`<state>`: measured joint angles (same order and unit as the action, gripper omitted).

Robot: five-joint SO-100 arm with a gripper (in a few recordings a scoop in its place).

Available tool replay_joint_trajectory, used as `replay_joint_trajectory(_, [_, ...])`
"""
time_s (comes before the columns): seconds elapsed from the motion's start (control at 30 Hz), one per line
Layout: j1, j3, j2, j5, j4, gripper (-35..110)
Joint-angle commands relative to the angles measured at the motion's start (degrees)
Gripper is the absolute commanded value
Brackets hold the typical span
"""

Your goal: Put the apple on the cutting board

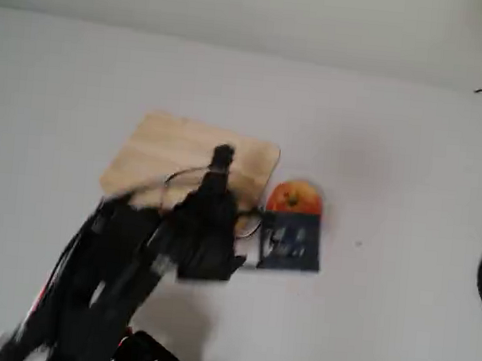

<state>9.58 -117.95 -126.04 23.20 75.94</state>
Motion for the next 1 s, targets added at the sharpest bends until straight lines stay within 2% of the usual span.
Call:
replay_joint_trajectory(0.0, [-0.3,24.4,23.7,-3.6,7.9,73])
replay_joint_trajectory(0.17, [0.0,44.0,44.6,-6.4,16.4,75])
replay_joint_trajectory(0.53, [3.3,64.3,71.2,-7.3,18.6,74])
replay_joint_trajectory(0.63, [3.8,67.1,74.6,-7.3,18.6,60])
replay_joint_trajectory(0.87, [3.3,69.3,76.1,-10.2,18.4,9])
replay_joint_trajectory(0.97, [2.9,70.4,76.6,-10.5,18.6,5])
